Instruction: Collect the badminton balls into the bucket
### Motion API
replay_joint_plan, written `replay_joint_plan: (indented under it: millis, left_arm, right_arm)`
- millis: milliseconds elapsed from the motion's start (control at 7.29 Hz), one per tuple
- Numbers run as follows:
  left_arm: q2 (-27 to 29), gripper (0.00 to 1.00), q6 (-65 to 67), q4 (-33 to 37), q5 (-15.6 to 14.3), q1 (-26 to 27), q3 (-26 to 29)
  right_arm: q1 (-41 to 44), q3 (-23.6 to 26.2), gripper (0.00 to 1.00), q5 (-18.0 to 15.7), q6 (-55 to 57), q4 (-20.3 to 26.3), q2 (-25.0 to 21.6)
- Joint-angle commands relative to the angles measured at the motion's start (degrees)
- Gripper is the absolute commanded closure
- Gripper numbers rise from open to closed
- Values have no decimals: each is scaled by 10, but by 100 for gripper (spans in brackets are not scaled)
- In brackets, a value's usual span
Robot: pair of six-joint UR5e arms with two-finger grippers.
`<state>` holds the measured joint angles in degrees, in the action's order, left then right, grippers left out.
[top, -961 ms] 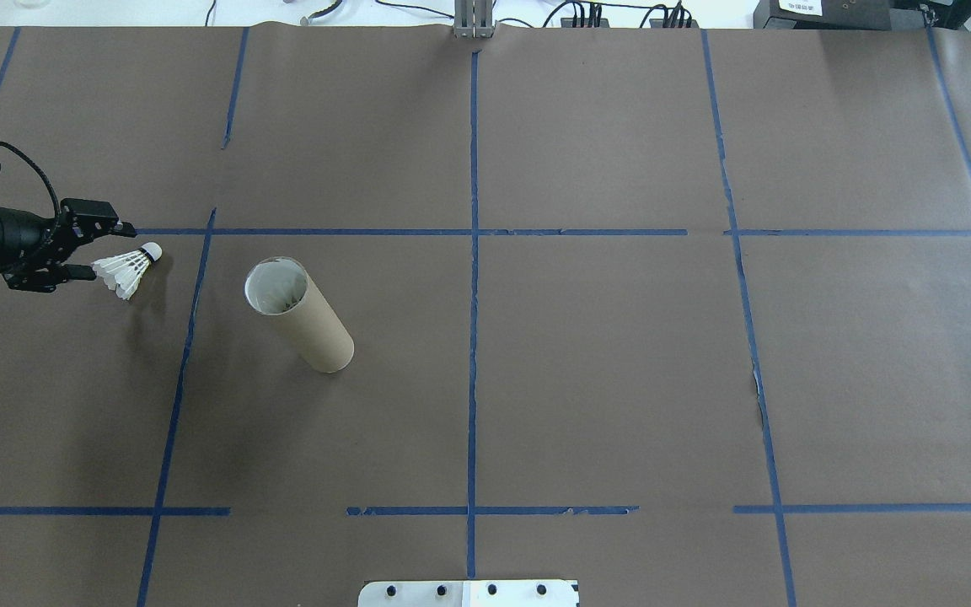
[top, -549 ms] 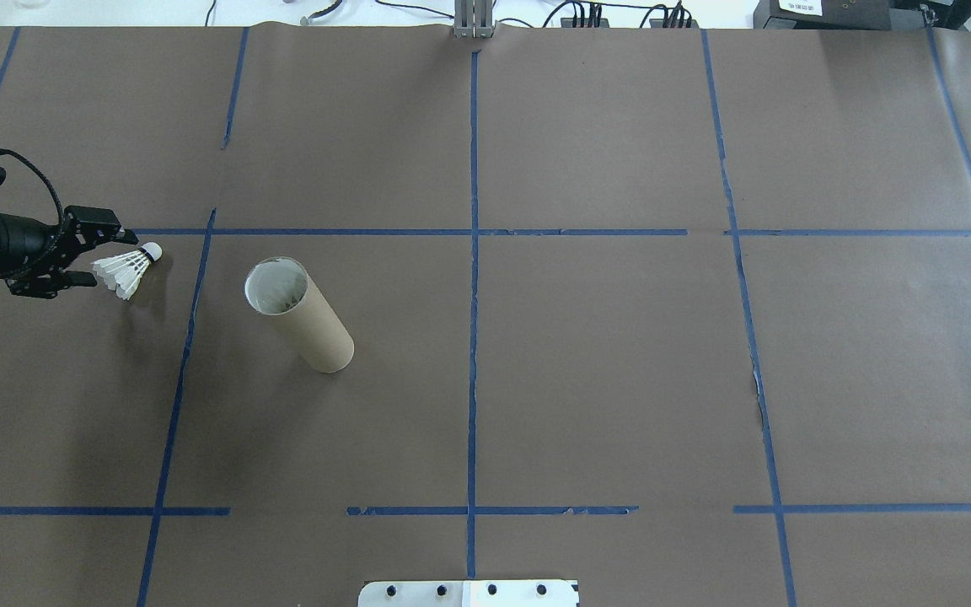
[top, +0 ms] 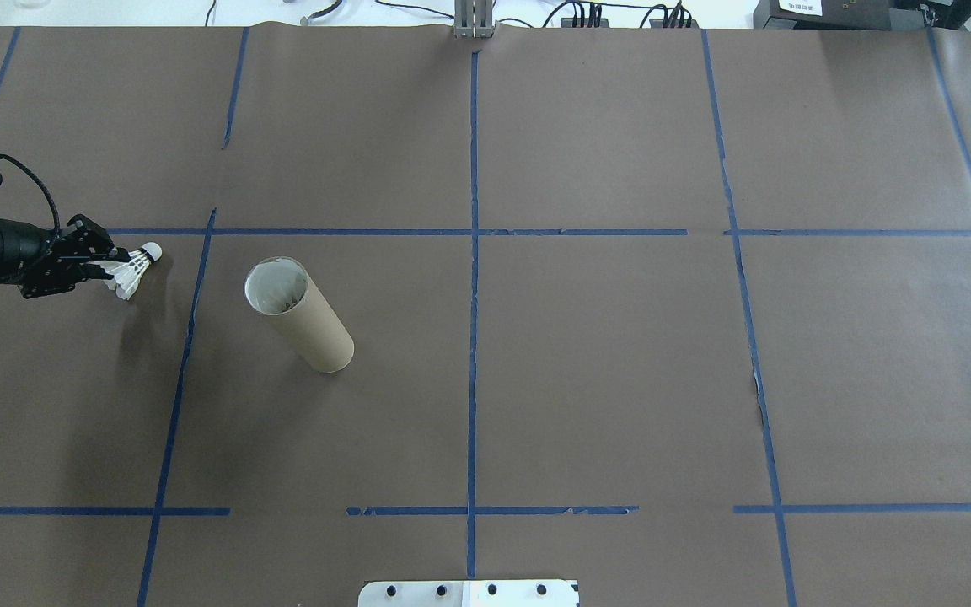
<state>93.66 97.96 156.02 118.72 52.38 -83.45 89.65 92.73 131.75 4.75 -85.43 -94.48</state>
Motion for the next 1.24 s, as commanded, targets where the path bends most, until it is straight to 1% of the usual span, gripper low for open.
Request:
replay_joint_plan:
  millis: [0, 137, 275, 549, 686, 824, 961, 1098]
  left_arm:
    - [-2, 100, 0, 10, 5, 1, -7]
    - [-8, 100, -1, 11, 41, 2, -14]
    - [-24, 100, -1, 17, 96, 8, -42]
    - [-16, 100, -1, 9, 185, 77, -58]
    - [-15, 100, -1, 8, 216, 97, -70]
    - [-15, 100, -1, -1, 232, 102, -87]
    - [6, 100, -2, -55, 248, 104, -117]
    - [26, 100, -8, -114, 249, 109, -147]
  right_arm:
    - [0, 0, 0, 0, 0, 0, 0]
    - [0, 0, 0, 0, 0, -1, 0]
    - [0, 0, 0, 0, 0, 0, 0]
    - [0, 0, 0, 0, 0, 0, 0]
    - [0, 0, 0, 0, 0, 0, 0]
    - [0, 0, 0, 0, 0, 0, 0]
    - [0, 0, 0, 0, 0, 0, 0]
    - [0, 0, 0, 0, 0, 0, 0]
